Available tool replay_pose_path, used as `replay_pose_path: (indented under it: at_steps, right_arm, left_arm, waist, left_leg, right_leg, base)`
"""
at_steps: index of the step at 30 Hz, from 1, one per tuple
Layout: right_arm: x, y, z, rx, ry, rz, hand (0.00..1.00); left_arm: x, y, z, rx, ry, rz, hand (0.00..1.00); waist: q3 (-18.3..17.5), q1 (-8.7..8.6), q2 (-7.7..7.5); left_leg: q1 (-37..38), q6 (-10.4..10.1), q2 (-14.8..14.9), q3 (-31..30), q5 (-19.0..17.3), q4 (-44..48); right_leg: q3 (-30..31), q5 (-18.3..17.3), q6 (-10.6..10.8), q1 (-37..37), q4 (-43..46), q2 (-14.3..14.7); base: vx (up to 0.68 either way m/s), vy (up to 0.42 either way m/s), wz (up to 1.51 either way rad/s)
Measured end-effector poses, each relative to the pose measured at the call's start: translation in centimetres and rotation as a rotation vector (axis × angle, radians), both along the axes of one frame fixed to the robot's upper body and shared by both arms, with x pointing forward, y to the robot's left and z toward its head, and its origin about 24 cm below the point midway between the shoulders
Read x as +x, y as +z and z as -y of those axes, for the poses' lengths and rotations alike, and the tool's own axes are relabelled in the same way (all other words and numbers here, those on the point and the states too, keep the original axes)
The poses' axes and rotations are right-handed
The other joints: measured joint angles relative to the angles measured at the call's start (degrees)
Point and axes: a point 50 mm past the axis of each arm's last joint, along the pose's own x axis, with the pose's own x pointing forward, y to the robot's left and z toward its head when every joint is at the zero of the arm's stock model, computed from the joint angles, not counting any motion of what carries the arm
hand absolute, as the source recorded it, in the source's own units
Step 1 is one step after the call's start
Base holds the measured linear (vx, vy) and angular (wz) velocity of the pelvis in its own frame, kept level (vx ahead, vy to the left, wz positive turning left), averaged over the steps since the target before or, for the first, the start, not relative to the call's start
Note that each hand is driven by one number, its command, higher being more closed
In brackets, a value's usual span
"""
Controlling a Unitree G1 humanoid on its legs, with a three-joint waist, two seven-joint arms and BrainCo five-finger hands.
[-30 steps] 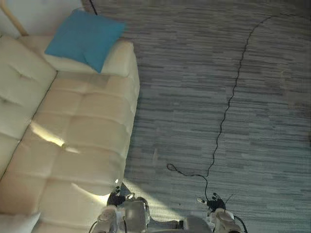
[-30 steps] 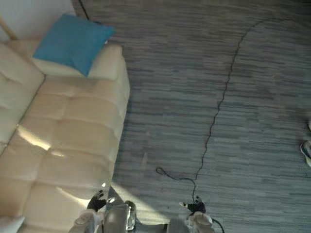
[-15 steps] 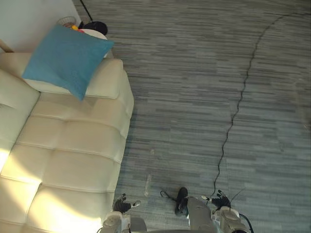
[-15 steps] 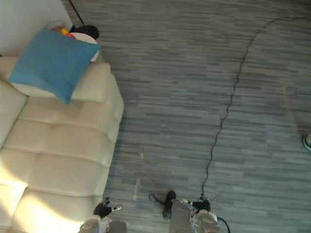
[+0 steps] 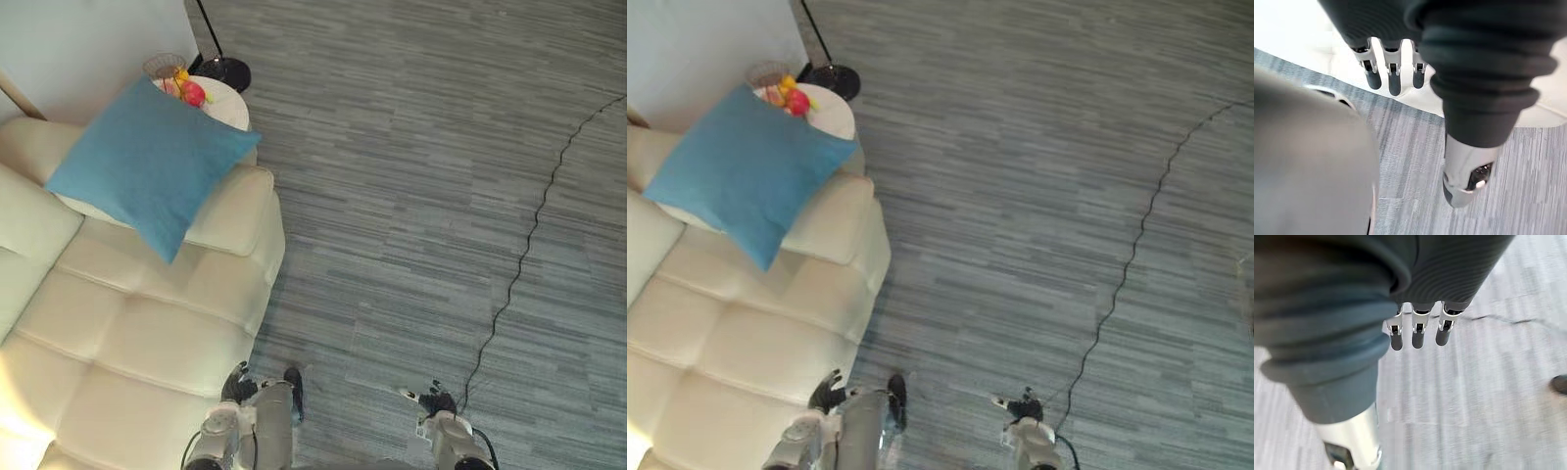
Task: Pick up cushions and gather them together orderly.
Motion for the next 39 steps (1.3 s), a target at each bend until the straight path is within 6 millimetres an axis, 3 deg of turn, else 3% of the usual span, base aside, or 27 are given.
replay_pose_path:
  at_steps: [1,2,3,7,9,10,11,13,16,17,19,20,21,24,26,27,28,29,30,31,33,35,36,37,39]
  right_arm:
    - [-0.1,0.0,0.0,0.001,0.003,-0.003,0.0]
    - [-0.1,0.0,0.0,-0.008,0.02,-0.007,0.0]
    - [-0.4,-0.2,0.0,-0.021,0.042,-0.022,0.0]
    - [-0.1,0.0,0.2,-0.03,0.055,-0.014,0.0]
    - [-0.2,-0.1,0.0,-0.026,0.058,-0.018,0.0]
    - [-0.5,-0.2,-0.2,-0.021,0.057,-0.025,0.0]
    - [-1.7,-0.6,0.4,-0.029,0.048,-0.061,0.0]
    - [-2.0,-0.7,0.6,-0.034,0.045,-0.07,0.0]
    - [-2.5,-0.7,1.3,-0.046,0.033,-0.079,0.0]
    - [-3.0,-0.8,1.4,-0.046,0.025,-0.091,0.0]
    - [-3.5,-1.0,1.4,-0.045,0.023,-0.103,0.0]
    - [-3.7,-1.1,1.3,-0.038,0.02,-0.106,0.0]
    - [-3.0,-0.8,1.6,-0.042,0.011,-0.084,0.0]
    - [-1.6,-0.3,1.5,-0.035,0.008,-0.044,0.0]
    - [-1.4,-0.2,1.6,-0.036,0.001,-0.035,0.0]
    - [-1.5,-0.2,1.9,-0.041,-0.008,-0.034,0.0]
    - [-1.5,-0.3,1.0,-0.015,-0.015,-0.031,0.0]
    - [-0.8,-0.3,0.3,0.002,-0.01,-0.015,0.0]
    - [-0.1,0.0,-0.1,0.014,0.002,0.005,0.0]
    - [0.1,0.0,-0.1,0.014,0.006,0.009,0.0]
    - [0.0,0.1,0.1,0.003,0.018,0.011,0.0]
    - [-0.5,-0.2,-0.2,0.004,0.042,-0.006,0.0]
    - [-0.5,-0.2,-0.2,0.007,0.043,-0.005,0.0]
    - [-1.2,-0.4,-0.1,0.007,0.038,-0.021,0.0]
    - [-1.5,-0.5,0.0,0.005,0.036,-0.028,0.0]
  left_arm:
    - [-0.2,-0.1,-0.2,0.005,0.0,-0.011,0.0]
    - [-0.6,-0.3,-0.3,0.012,-0.006,-0.033,0.0]
    - [-1.0,-0.4,-0.4,0.017,-0.01,-0.042,0.0]
    - [-1.2,-0.6,-0.1,0.009,-0.006,-0.049,0.0]
    - [-1.4,-0.6,-0.1,0.01,-0.005,-0.054,0.0]
    - [-1.8,-0.7,-0.5,0.019,-0.002,-0.065,0.0]
    - [-2.3,-1.0,-0.1,0.008,0.005,-0.083,0.0]
    - [-2.8,-1.3,0.6,-0.014,0.011,-0.094,0.0]
    - [-2.4,-1.2,1.8,-0.04,-0.013,-0.08,0.0]
    - [-2.1,-1.1,1.7,-0.038,-0.018,-0.073,0.0]
    - [-2.0,-1.0,1.4,-0.032,-0.018,-0.068,0.0]
    - [-1.9,-0.9,1.3,-0.029,-0.016,-0.061,0.0]
    - [-1.8,-0.9,1.3,-0.033,-0.014,-0.056,0.0]
    - [-1.6,-0.7,1.2,-0.034,-0.011,-0.046,0.0]
    - [-1.4,-0.7,1.3,-0.034,-0.014,-0.042,0.0]
    - [-1.6,-0.8,1.4,-0.035,-0.014,-0.047,0.0]
    - [-1.1,-0.5,0.7,-0.017,-0.013,-0.034,0.0]
    - [-0.8,-0.3,0.0,0.0,-0.014,-0.023,0.0]
    - [-0.3,0.0,-0.2,0.006,-0.018,-0.007,0.0]
    - [-0.3,-0.1,-0.2,0.005,-0.016,-0.01,0.0]
    - [-0.6,-0.3,0.0,-0.008,0.001,-0.021,0.0]
    - [-1.0,-0.5,-0.1,-0.004,0.001,-0.035,0.0]
    - [-1.1,-0.5,-0.3,0.001,0.002,-0.042,0.0]
    - [-1.5,-0.6,-0.6,0.007,0.01,-0.052,0.0]
    - [-1.6,-0.6,-0.6,0.009,0.012,-0.053,0.0]
  waist:
    - [0.02,-0.17,0.07]
    - [0.02,-0.26,0.1]
    - [-0.04,-0.29,0.5]
    - [-0.13,-0.83,1.68]
    - [-0.13,-1.33,2.13]
    - [-0.4,-2.02,1.41]
    - [-0.87,-2.88,2.28]
    - [-2.39,-2.95,3.6]
    - [-3.03,-3.58,5.16]
    - [-2.84,-3.67,5.28]
    - [-2.56,-3.35,4.9]
    - [-2.71,-2.81,3.84]
    - [-2.89,-2.6,4.07]
    - [-2.79,-2.47,3.97]
    - [-2.72,-2.37,3.94]
    - [-2.89,-2.38,4.21]
    - [-2.21,-2.27,1.92]
    - [-1.98,-1.19,0.45]
    - [-1.89,0.11,-0.47]
    - [-1.84,0.13,-0.55]
    - [-1.93,-0.08,0.17]
    - [-2.13,-0.43,-0.29]
    - [-2.2,-0.55,-0.48]
    - [-2.24,-0.96,-0.59]
    - [-2.38,-1.07,-0.86]
  left_leg:
    - [1.42,-0.08,-0.04,0.07,-0.51,-0.42]
    - [5.22,-0.07,-0.39,0.19,-0.76,-2.68]
    - [8.47,-0.15,-0.18,0.18,-0.71,-5.43]
    - [13.09,-0.8,1.37,-0.63,-0.76,-9.43]
    - [14.45,-3.19,2.53,-2.29,-1.32,-10.02]
    - [15.18,-5.3,2.3,-4.18,-2.37,-9.75]
    - [15.86,-6.54,2.99,-7.24,-3.12,-9.37]
    - [15.78,-7.17,4.59,-9.97,-2.78,-10.36]
    - [10.16,-9.44,7.74,-11.21,-1.05,-1.22]
    - [7.54,-8.36,10.04,-8.78,1.64,5.92]
    - [5.61,-7.19,12.42,-5.41,5.01,11.6]
    - [3.65,-6.34,13.67,-3.41,6.01,15.33]
    - [1.39,-6.88,13.55,-1.52,3.12,15.45]
    - [-2.13,-6.75,11.39,2.85,1.7,9.52]
    - [-3.23,-3.98,9.67,9.28,5.44,-0.45]
    - [-2.84,-1.42,9.13,12.9,11.02,-6.6]
    - [-2.14,-0.43,6.92,13.81,10.47,-7.0]
    - [-2.27,-0.19,6.07,13.81,10.24,-7.32]
    - [-2.38,0.16,5.67,13.57,9.39,-6.93]
    - [-2.2,0.39,5.52,13.39,8.8,-6.59]
    - [-0.45,0.17,5.27,11.81,5.44,-5.19]
    - [2.55,-1.01,3.73,9.47,2.21,-5.47]
    - [3.01,-1.04,3.29,8.78,2.09,-5.54]
    - [4.83,-0.58,2.34,7.01,1.92,-6.23]
    - [5.81,-0.69,2.06,5.58,1.74,-6.43]
  right_leg:
    - [-0.12,-0.83,0.5,-2.02,4.6,-0.6]
    - [-2.65,-3.18,-1.18,-5.13,9.29,-2.05]
    - [-5.7,-4.72,-3.12,-7.24,7.57,-2.33]
    - [-5.46,-4.66,-4.23,-14.58,-6.78,-0.67]
    - [-0.38,0.53,-3.5,-17.03,-16.24,1.95]
    - [4.16,7.7,-3.29,-17.58,-20.75,2.91]
    - [4.37,9.11,-4.97,-17.23,-18.53,4.17]
    - [2.83,5.53,-6.1,-17.52,-16.88,5.24]
    - [-2.63,2.42,-7.6,-14.78,-17.5,6.13]
    - [-6.0,1.66,-7.99,-10.66,-19.48,6.55]
    - [-8.78,1.52,-8.09,-5.8,-22.66,7.13]
    - [-10.85,1.71,-8.3,-2.49,-25.73,7.19]
    - [-12.8,2.27,-8.09,0.01,-28.33,7.11]
    - [-15.78,2.71,-7.36,1.27,-30.29,5.93]
    - [-19.46,2.89,-6.92,2.98,-30.95,4.99]
    - [-21.21,2.24,-4.77,4.36,-30.95,5.15]
    - [-22.08,1.65,-2.87,5.45,-31.6,3.81]
    - [-22.08,2.29,-2.89,5.51,-32.67,3.63]
    - [-21.78,4.05,-1.64,6.25,-33.31,3.49]
    - [-21.69,4.43,-1.09,6.54,-32.89,3.36]
    - [-21.32,3.55,0.55,5.14,-22.41,0.41]
    - [-17.25,2.62,-0.38,-2.0,0.02,-6.32]
    - [-16.34,1.58,-0.46,-3.06,2.39,-6.66]
    - [-14.32,-1.69,-1.11,-5.74,3.98,-6.54]
    - [-13.39,-3.1,-1.63,-7.53,1.37,-5.31]
  base:
    - [0.4,0.056,-0.03]
    - [0.32,-0.004,0.03]
    - [0.39,-0.018,0.02]
    - [0.33,-0.143,0.08]
    - [0.26,-0.204,0.35]
    - [0.38,-0.334,0.71]
    - [0.32,-0.295,0.61]
    - [0.31,-0.317,0.38]
    - [0.26,-0.25,0.71]
    - [0.3,-0.252,1.24]
    - [0.24,-0.174,0.93]
    - [0.29,-0.128,0.84]
    - [0.29,-0.082,0.78]
    - [0.2,0.048,0.63]
    - [0.19,0.115,0.79]
    - [0.26,0.153,0.94]
    - [0.29,0.16,0.83]
    - [0.27,0.117,0.51]
    - [0.22,0.089,0.13]
    - [0.23,0.124,0.23]
    - [0.19,0.167,0.29]
    - [0.17,0.158,0.41]
    - [0.23,0.065,0.72]
    - [0.21,0.013,0.61]
    - [0.24,-0.053,0.7]
